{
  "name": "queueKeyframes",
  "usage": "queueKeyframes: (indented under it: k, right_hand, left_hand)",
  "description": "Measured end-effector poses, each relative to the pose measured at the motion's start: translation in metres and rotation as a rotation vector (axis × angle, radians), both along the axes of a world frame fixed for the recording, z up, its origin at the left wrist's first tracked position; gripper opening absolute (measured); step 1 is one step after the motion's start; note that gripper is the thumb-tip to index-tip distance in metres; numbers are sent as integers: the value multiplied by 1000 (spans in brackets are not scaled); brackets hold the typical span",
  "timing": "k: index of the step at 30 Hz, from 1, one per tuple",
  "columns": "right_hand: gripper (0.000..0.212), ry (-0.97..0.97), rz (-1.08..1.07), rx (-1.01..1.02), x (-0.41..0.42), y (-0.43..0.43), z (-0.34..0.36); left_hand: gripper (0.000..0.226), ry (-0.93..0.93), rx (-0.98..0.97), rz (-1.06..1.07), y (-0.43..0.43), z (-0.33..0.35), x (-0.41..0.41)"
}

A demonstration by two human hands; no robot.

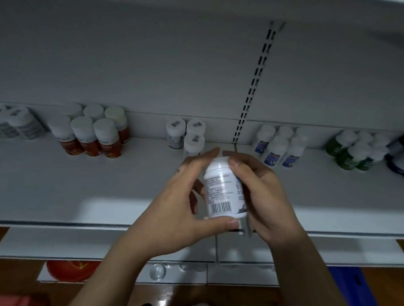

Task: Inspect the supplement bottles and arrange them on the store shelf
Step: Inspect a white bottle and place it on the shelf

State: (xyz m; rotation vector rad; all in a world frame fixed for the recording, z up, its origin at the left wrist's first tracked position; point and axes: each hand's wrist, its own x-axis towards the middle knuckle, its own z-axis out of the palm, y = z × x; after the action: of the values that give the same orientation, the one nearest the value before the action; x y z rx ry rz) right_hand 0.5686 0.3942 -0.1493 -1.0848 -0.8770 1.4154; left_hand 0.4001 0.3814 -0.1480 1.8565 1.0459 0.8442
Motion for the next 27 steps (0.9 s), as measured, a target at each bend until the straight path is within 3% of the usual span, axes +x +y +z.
queueKeyframes:
  k: [7,13,18,22,27]
  right_hand:
    - [58,285,402,-59,26,-12,-18]
    - [78,268,420,-43,27,-5,-17]
    - [67,286,489,-39,19,-7,-14]
    - [59,264,536,-55,6,-9,-11]
    - [56,349,579,-67,-14,-11,-14]
  left_hand:
    - [92,59,96,112,-1,5,4]
    - [94,174,171,113,-6,7,4]
    - [105,123,126,151,-12,11,1]
    - [95,228,179,152,-14,10,-10]
    - [88,159,206,174,-20,9,-25]
